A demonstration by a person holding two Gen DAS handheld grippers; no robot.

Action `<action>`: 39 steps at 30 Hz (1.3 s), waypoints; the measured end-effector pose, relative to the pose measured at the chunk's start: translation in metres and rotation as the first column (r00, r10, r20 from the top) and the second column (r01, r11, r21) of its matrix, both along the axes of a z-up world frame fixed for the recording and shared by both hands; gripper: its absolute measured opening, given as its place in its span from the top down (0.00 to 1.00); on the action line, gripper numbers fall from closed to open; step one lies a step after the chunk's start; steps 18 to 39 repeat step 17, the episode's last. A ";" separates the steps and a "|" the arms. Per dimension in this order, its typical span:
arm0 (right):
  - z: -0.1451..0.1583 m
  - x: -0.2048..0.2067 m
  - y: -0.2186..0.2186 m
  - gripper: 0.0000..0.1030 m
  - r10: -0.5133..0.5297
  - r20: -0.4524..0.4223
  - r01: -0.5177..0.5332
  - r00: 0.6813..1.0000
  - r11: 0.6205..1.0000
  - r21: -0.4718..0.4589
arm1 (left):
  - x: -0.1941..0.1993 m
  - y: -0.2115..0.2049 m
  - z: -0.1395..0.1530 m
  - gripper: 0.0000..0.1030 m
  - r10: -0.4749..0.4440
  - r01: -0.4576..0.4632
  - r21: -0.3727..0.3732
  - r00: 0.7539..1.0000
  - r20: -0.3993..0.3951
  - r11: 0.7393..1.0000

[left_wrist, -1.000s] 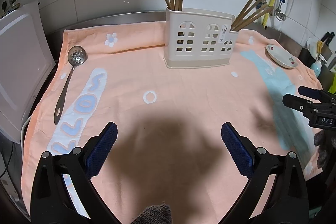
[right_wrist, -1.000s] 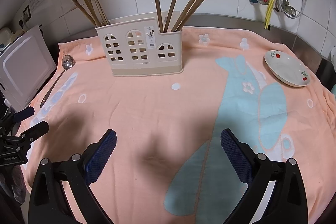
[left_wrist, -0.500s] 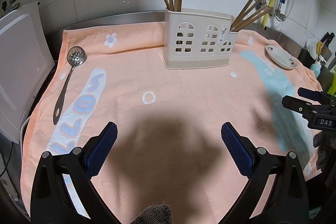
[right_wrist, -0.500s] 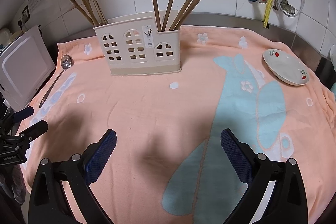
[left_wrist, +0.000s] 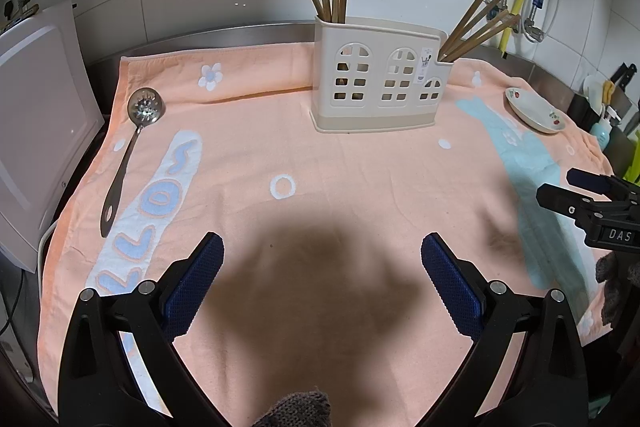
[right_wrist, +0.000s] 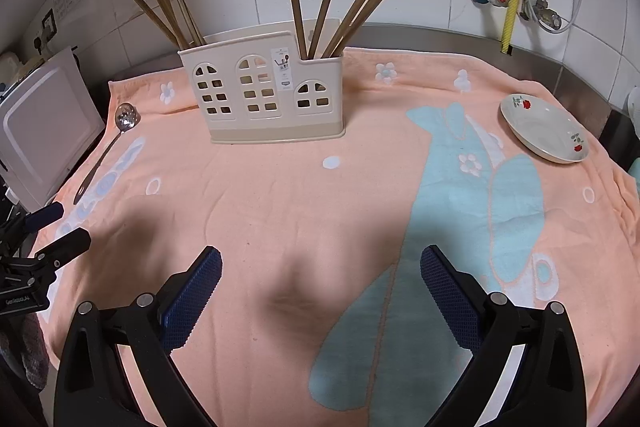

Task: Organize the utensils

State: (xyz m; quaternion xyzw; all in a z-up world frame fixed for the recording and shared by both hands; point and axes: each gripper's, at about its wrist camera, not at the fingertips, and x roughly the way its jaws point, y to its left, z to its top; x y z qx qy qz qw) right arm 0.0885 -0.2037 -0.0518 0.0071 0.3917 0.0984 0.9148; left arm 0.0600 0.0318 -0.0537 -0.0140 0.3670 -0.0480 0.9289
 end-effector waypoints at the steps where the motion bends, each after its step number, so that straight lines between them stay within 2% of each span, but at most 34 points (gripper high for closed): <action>1: 0.000 0.000 0.000 0.07 0.001 0.000 -0.001 1.000 1.000 0.000 | 0.000 0.000 0.000 0.05 -0.001 0.001 -0.001 1.000 0.003 1.000; 9: 0.000 0.000 -0.001 0.07 -0.002 -0.001 0.002 1.000 1.000 0.001 | -0.001 0.006 0.004 0.05 0.024 -0.024 -0.025 0.999 0.023 0.999; 17: -0.001 0.000 -0.002 0.07 -0.002 -0.003 0.002 1.000 1.000 0.000 | 0.002 0.014 0.000 0.05 0.052 -0.052 -0.055 0.999 0.002 0.997; 39: -0.001 0.000 -0.002 0.07 -0.002 -0.003 0.002 1.000 1.000 0.000 | 0.002 0.014 0.000 0.05 0.052 -0.052 -0.055 0.999 0.002 0.997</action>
